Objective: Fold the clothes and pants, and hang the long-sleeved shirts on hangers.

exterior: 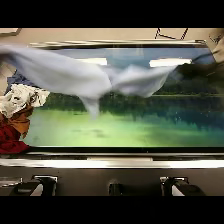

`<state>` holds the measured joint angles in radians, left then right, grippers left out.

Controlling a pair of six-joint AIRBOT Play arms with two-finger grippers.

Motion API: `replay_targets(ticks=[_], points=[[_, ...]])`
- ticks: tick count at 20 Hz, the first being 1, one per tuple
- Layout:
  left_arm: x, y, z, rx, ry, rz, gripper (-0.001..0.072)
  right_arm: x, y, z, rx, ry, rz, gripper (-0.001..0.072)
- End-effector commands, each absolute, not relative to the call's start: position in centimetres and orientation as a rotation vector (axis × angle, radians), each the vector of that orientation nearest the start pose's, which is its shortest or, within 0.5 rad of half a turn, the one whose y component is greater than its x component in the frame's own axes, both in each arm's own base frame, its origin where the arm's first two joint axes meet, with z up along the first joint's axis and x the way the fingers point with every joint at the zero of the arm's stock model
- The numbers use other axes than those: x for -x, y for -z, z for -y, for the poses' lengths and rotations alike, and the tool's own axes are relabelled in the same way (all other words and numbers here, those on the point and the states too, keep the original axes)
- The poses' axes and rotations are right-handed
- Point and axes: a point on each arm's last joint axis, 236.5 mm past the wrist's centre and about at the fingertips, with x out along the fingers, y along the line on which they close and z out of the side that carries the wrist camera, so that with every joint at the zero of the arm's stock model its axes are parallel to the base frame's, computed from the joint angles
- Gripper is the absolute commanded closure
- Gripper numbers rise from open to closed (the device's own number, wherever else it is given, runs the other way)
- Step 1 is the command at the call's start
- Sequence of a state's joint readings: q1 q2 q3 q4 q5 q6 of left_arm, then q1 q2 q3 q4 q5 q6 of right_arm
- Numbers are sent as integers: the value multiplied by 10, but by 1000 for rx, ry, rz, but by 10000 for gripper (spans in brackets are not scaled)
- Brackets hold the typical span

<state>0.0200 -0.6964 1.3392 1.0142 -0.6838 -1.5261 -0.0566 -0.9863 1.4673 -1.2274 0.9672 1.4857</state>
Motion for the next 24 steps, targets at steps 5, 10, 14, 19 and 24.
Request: replay_targets(ticks=[5, 10, 14, 19, 24], points=[[-188, -603, 34, 391, 277, 574, 687, -256, -521, -8, -52, -49, 225, 662], [-244, -536, 17, 260, 120, 284, 687, -265, -494, 15, 42, 56, 113, 662], [-310, -388, 3, 254, 24, -209, 687, -313, -332, 24, 30, 57, -513, 661], [-400, -162, 13, 470, 17, -650, 686, -404, -116, 26, -157, 90, -895, 661], [-466, -29, 34, 751, -7, -912, 684, -442, -5, -26, -625, 86, -1085, 660]])
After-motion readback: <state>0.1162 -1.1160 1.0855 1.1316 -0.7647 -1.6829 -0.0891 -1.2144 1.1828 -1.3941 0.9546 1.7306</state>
